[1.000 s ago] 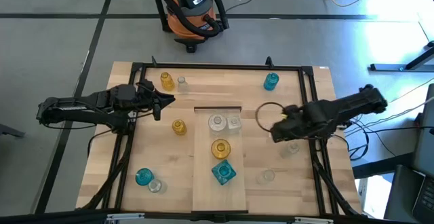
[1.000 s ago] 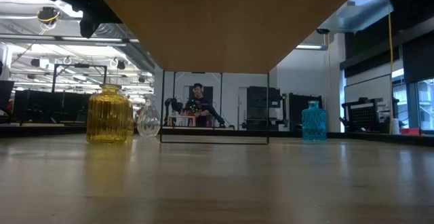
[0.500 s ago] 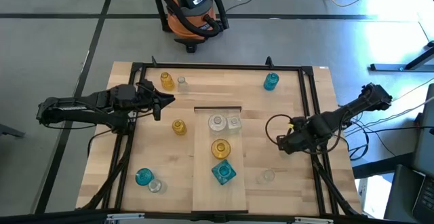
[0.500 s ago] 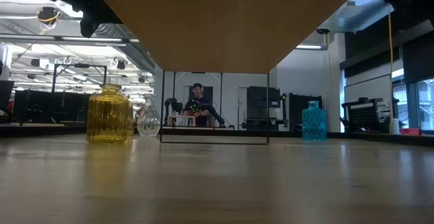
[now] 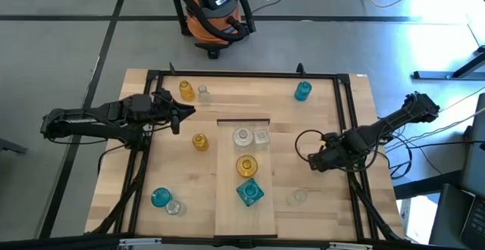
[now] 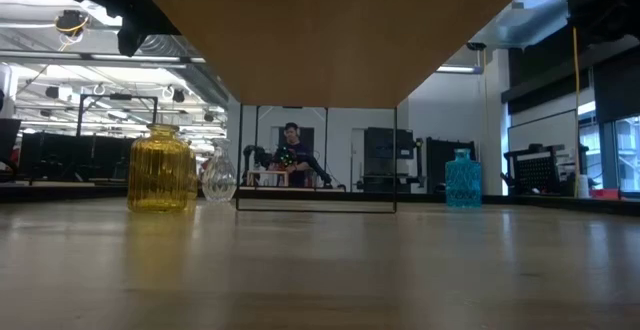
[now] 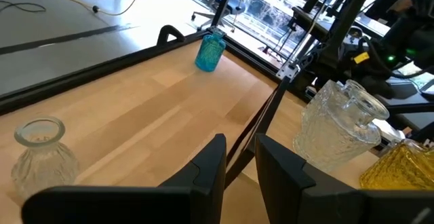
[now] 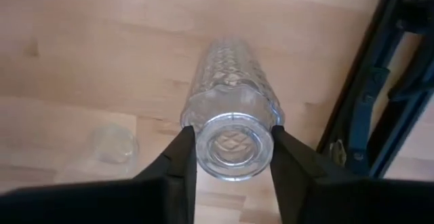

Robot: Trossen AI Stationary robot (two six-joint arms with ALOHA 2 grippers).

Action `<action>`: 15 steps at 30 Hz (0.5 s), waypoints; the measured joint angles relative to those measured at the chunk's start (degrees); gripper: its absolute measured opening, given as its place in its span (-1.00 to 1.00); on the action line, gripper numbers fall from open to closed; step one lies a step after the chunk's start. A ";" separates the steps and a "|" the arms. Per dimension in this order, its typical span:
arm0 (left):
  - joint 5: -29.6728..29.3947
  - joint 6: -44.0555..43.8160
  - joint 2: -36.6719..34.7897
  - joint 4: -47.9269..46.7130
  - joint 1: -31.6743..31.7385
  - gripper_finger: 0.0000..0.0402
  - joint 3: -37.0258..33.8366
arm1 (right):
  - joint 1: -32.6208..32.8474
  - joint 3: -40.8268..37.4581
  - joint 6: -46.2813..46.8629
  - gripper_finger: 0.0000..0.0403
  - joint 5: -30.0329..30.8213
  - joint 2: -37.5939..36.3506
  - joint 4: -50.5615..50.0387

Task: Sort vases onto shelf
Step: Put the transparent vase on the shelf aligned with the other transparent vases

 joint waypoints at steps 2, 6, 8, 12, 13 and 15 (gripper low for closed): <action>0.00 0.01 0.02 0.02 0.02 -0.64 0.00 | 0.02 0.35 -1.20 -0.56 0.94 -0.35 0.12; -0.03 0.01 0.00 0.02 0.02 -0.64 0.00 | 0.00 2.71 -2.33 -0.56 2.29 -0.83 -0.42; -0.07 0.06 0.02 0.02 0.02 -0.64 0.00 | 0.00 5.09 -2.94 -0.56 2.31 -1.36 -2.00; -0.95 0.22 0.02 0.04 0.07 -0.64 0.00 | -0.24 11.25 -6.73 -0.56 3.19 -1.09 -3.36; -1.40 0.22 0.02 0.02 0.07 -0.64 0.00 | -0.76 13.34 -8.04 -0.56 3.85 -1.09 -3.36; -2.31 0.27 0.02 0.04 0.07 -0.64 0.00 | -1.98 17.93 -10.82 -0.56 5.61 -0.76 -3.71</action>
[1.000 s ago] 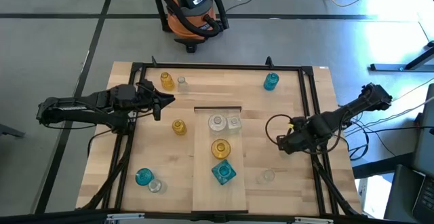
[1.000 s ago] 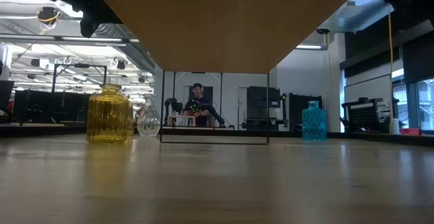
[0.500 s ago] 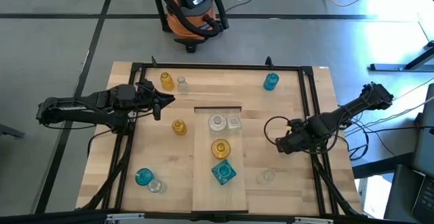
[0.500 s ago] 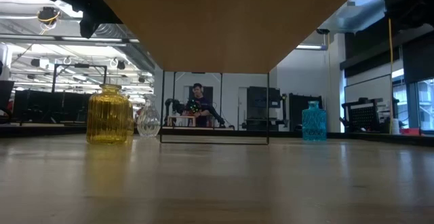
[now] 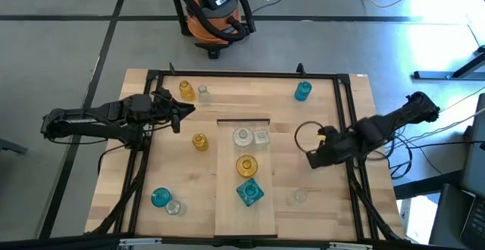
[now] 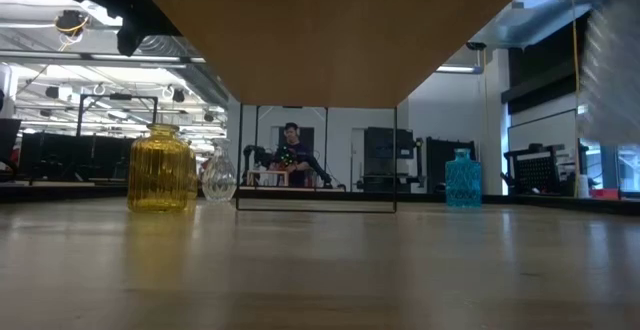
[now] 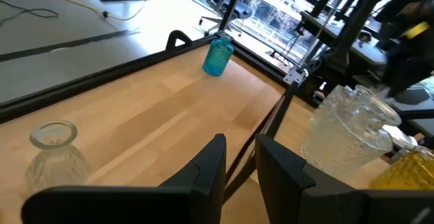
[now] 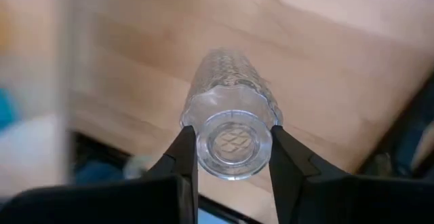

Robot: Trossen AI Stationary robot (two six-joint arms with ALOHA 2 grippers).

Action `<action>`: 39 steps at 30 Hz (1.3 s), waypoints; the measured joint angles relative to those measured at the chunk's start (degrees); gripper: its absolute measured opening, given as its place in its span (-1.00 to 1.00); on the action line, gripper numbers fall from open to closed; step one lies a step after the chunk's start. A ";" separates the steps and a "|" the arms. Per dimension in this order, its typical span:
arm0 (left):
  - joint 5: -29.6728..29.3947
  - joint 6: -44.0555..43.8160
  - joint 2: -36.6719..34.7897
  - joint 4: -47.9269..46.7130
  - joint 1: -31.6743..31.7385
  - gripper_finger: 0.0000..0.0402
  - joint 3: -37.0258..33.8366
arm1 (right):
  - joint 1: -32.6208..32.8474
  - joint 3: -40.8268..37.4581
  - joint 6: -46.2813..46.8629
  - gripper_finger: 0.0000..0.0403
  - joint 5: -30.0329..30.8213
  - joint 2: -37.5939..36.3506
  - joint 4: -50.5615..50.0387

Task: Sort vases onto shelf
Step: Put the transparent vase on the shelf aligned with the other transparent vases

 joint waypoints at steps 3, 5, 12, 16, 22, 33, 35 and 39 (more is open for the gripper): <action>-0.91 0.04 0.00 0.00 0.00 -0.64 0.00 | -1.88 8.26 -7.21 -0.56 5.89 1.92 -0.08; -0.93 0.04 0.00 0.00 0.00 -0.64 0.00 | -3.15 14.42 -12.72 -0.56 10.41 3.46 0.06; 0.03 0.02 0.00 0.30 0.00 -0.64 0.00 | -8.86 33.15 -36.30 -0.56 22.00 9.02 4.61; 0.89 0.02 0.00 0.31 0.00 -0.64 -0.01 | -15.78 41.95 -51.27 -0.56 15.78 15.79 10.00; 1.54 -0.09 0.00 0.62 0.00 -0.64 0.00 | -23.14 57.70 -65.69 -0.56 5.84 30.39 4.26; 9.65 0.99 0.00 6.10 0.00 -0.64 0.00 | -28.94 59.60 -82.56 -0.56 -2.10 36.91 11.42; 14.20 5.16 0.00 11.35 0.00 -0.64 0.00 | -30.24 59.58 -83.33 -0.56 -2.92 37.07 12.03; 17.35 13.12 1.11 17.93 -0.02 -0.62 2.30 | -32.52 59.51 -84.51 -0.56 -4.72 37.12 12.23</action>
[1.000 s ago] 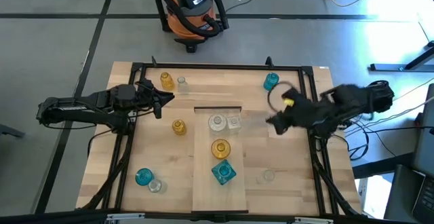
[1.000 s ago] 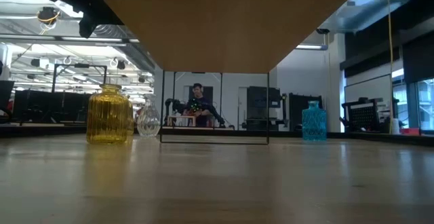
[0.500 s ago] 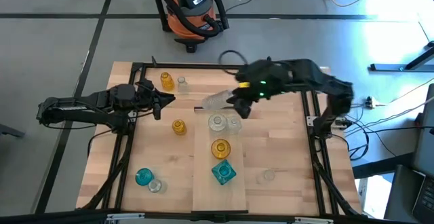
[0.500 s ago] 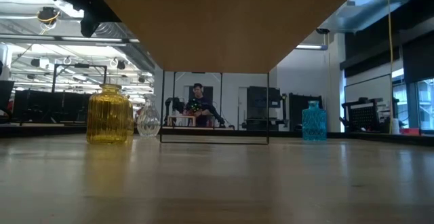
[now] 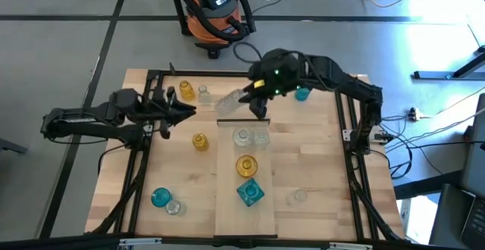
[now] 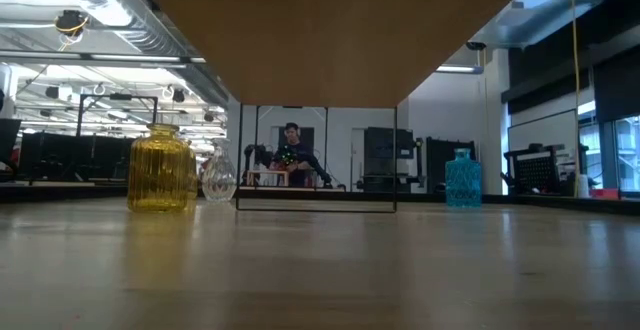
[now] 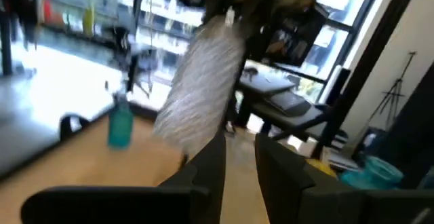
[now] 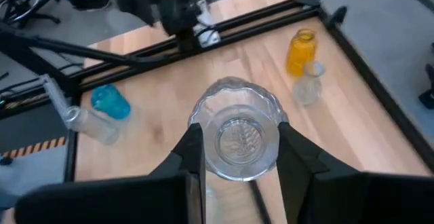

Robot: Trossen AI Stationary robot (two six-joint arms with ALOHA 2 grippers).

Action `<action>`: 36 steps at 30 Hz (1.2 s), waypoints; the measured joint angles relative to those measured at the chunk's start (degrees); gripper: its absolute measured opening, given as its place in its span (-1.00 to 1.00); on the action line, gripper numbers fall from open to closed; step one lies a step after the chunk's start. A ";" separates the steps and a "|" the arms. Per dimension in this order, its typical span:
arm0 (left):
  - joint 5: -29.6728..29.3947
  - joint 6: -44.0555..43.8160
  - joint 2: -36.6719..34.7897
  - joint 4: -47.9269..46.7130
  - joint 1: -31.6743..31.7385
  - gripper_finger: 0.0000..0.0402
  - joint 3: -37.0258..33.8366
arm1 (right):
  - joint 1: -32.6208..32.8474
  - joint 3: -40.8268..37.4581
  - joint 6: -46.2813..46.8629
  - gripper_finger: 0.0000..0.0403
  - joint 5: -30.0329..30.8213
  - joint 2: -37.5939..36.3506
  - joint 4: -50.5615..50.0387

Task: Sort vases onto shelf
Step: Put the transparent vase on the shelf aligned with the other transparent vases

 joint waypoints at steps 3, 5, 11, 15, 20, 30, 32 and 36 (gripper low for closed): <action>-0.90 6.14 2.89 -6.85 0.01 -0.53 5.98 | -1.18 0.00 -0.33 -0.56 -1.51 -0.03 0.08; -1.78 11.20 6.41 -12.00 0.00 -0.41 11.03 | -1.69 0.00 -0.35 -0.56 -2.42 -0.03 0.06; -8.64 21.93 18.44 -16.99 0.34 0.12 21.75 | -1.91 0.00 -1.63 -0.56 -3.39 -0.03 0.67; -5.64 20.51 25.89 -18.82 2.76 0.41 29.10 | -1.91 0.00 -1.70 -0.56 -3.44 -0.03 0.64; 2.51 20.63 35.70 -25.05 4.72 0.55 36.20 | -1.89 0.00 -2.04 -0.56 -3.69 -0.03 0.54; 4.61 20.90 43.71 -25.99 5.01 0.50 41.35 | -1.89 0.00 -3.07 -0.56 -4.18 0.43 1.19; 3.71 20.82 43.65 -26.13 5.01 0.41 41.39 | -1.89 0.00 -3.10 -0.56 -4.10 0.43 1.15; 3.01 19.46 43.65 -26.41 5.01 0.24 41.39 | -1.89 0.00 -3.15 -0.56 -4.38 0.43 1.03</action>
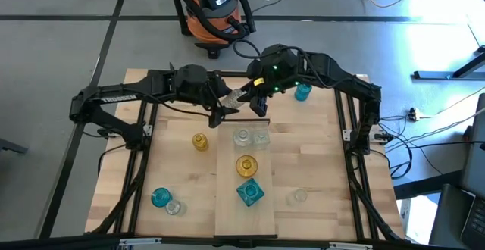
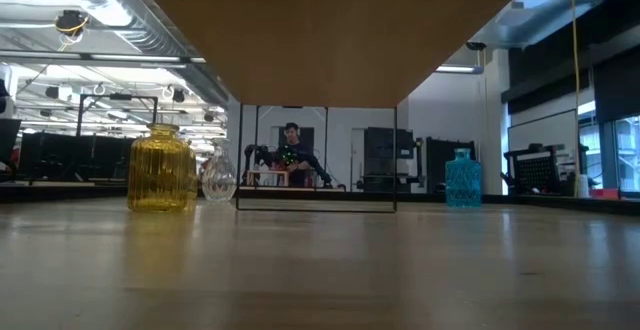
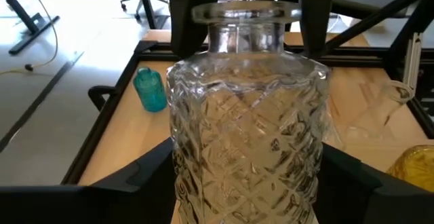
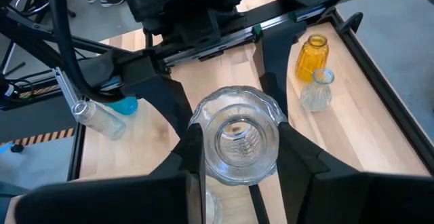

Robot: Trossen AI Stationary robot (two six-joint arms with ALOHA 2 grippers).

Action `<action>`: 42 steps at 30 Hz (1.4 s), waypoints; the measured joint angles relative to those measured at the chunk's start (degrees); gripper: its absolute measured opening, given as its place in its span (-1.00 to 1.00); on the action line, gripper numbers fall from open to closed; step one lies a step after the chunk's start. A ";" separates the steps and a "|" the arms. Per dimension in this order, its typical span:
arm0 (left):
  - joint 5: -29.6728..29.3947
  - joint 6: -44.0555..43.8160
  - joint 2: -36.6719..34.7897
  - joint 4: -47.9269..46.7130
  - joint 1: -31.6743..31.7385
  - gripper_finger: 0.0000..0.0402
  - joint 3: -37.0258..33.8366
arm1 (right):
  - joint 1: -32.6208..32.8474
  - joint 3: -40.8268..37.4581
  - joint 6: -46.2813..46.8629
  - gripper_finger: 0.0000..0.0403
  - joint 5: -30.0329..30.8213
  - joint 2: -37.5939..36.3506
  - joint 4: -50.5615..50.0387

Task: Sort vases onto shelf
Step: Put the transparent vase on the shelf aligned with the other transparent vases

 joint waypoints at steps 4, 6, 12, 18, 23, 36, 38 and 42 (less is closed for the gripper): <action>-0.67 -1.34 -0.19 -0.33 0.01 0.24 0.02 | -0.02 0.00 -0.11 -0.56 -0.18 0.01 0.35; -0.31 -2.88 -0.19 -0.53 0.01 0.24 0.02 | -0.02 0.00 0.03 -0.51 -0.36 0.05 0.30; 0.77 -7.15 -1.40 -0.99 0.13 0.24 0.00 | 0.02 0.00 0.71 -0.02 0.31 -0.49 0.50; -2.44 -10.66 -5.07 1.71 -0.20 0.24 -1.92 | -0.27 0.00 -1.27 0.22 5.73 -4.64 0.64; -9.23 -16.42 -12.69 16.87 -4.80 0.24 -13.74 | -2.99 0.09 -3.35 0.16 7.65 -8.50 -0.81; -22.65 -14.81 -18.35 73.76 -17.41 0.24 -56.10 | -11.35 0.00 -6.22 0.02 0.90 -11.82 -3.12; -23.77 -14.78 -17.05 78.00 -17.17 0.24 -58.24 | -11.77 0.00 -6.20 0.02 -0.39 -11.82 -3.12; -20.53 -15.00 -14.27 79.49 -15.81 0.24 -58.55 | -11.74 0.00 -6.21 0.02 -0.39 -11.82 -3.10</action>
